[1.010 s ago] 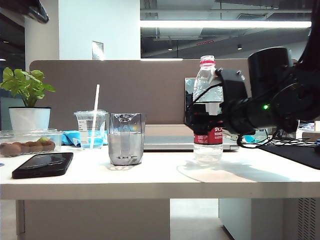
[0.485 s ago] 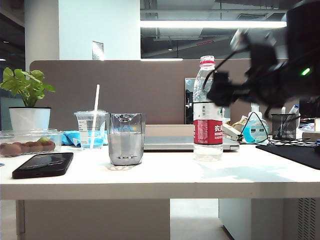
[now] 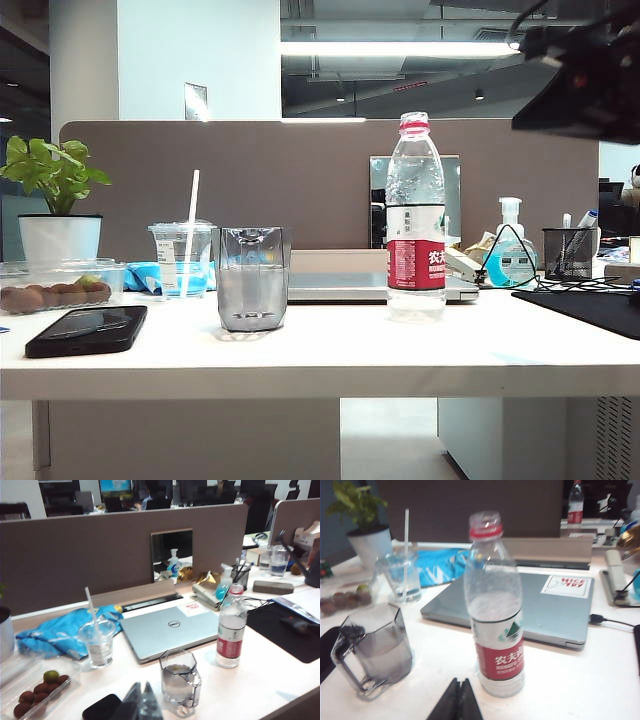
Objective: Pick up the mineral water bottle on the table and pour water into the mug until it's half full.
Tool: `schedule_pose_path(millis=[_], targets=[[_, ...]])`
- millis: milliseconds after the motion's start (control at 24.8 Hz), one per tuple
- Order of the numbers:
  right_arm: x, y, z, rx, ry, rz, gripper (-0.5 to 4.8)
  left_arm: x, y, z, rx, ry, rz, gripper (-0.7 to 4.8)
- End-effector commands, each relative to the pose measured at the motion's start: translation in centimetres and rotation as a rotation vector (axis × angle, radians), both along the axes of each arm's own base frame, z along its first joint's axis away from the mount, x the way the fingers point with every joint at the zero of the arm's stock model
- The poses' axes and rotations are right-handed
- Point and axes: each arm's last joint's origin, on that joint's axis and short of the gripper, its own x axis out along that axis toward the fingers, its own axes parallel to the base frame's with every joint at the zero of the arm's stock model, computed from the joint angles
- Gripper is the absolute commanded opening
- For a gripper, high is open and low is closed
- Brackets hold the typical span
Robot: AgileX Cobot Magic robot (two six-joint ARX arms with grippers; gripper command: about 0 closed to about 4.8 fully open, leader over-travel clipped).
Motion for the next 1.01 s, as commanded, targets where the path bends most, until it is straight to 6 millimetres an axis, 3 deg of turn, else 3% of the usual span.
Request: schedule_pose_path(millis=[40,323,404,565,727,888,1010], targets=[[-0.2,-0.1,0.3,0.008,-0.002,0.000,-0.01,0.0,0.0,0.2,-0.003,-0.008,-0.002,-0.04],[-0.1,-0.1,0.2,0.001,0.005,-0.021,-0.01,0.0,0.0,0.2,-0.003,-0.008,-0.002,-0.04],[-0.7,-0.8,0.4,-0.011,0.017,-0.151,-0.01,0.0,0.0,0.2,-0.003,-0.008,-0.002,-0.04],[-3.9,-3.4,1.0,-0.180,0.063,-0.260,-0.01,0.0,0.0,0.2,-0.003,-0.008,-0.002,-0.04],[-6.0,-5.6,1.7,-0.129,-0.054,-0.406,-0.01,0.0,0.0,0.2,-0.003,-0.008,-0.002,-0.04],[-7.6,-7.2,0.2,-0.094,-0.130,-0.507,-0.01,0.1,0.0,0.1,-0.003,-0.007,0.006,-0.04],[-7.8,-7.8,-2.1,-0.101,-0.116,-0.569,0.00,0.0,-0.1,0.1,-0.003,-0.008,-0.013,-0.04]])
